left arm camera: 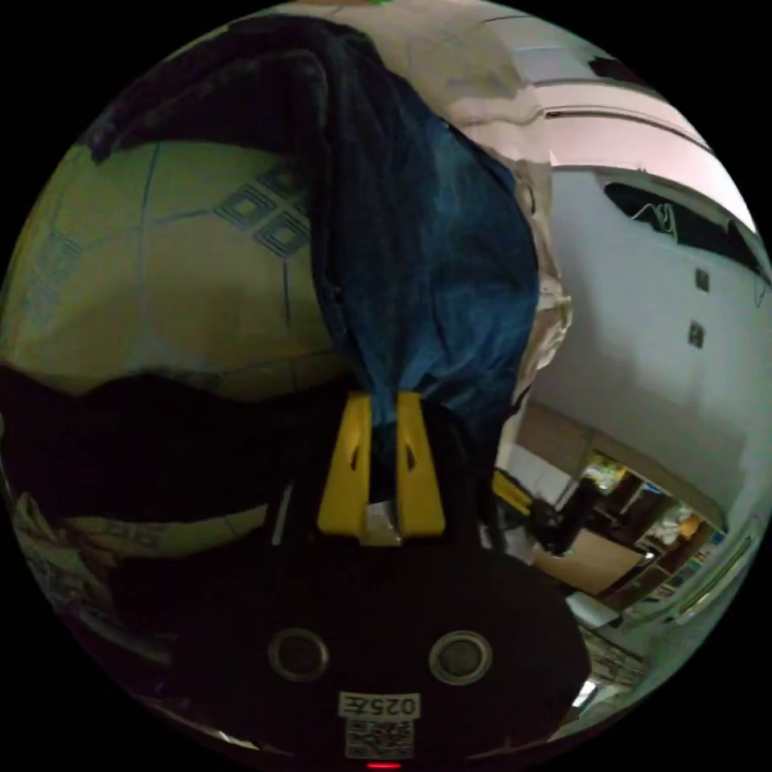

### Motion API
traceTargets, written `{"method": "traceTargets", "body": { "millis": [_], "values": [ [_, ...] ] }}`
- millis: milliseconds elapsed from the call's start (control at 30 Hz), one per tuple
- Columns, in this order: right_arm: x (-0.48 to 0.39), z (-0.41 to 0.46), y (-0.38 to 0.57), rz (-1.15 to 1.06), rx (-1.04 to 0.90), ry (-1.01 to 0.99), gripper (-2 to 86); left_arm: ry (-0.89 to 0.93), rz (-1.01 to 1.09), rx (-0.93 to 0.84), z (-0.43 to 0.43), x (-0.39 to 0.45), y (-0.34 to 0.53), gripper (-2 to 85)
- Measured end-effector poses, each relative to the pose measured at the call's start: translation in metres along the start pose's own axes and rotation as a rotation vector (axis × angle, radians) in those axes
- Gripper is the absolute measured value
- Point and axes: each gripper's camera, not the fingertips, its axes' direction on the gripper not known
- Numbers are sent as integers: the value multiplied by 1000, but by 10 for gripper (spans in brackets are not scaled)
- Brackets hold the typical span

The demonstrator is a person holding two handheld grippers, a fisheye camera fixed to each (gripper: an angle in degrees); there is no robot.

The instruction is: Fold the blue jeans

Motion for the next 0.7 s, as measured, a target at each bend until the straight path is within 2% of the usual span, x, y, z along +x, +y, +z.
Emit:
{"method": "traceTargets", "body": {
  "millis": [67,167,367,433,533,700],
  "values": [
    [-20,-4,10,-9,45,30,44,119,-57,48,-10,-25,14,-9],
    [-51,-28,32,-12,109,-6,34,311,29,137,-39,-52,54,-15],
    [-108,-77,108,-17,222,-293,39,777,187,202,-112,-116,158,-17],
    [-122,-100,147,43,315,-462,51,935,297,236,-157,-135,204,-17],
    [-144,-124,190,64,394,-699,73,994,510,269,-219,-141,265,-17],
    [-202,-190,272,-17,576,-892,146,1132,817,169,-279,-139,363,-16]
  ]
}}
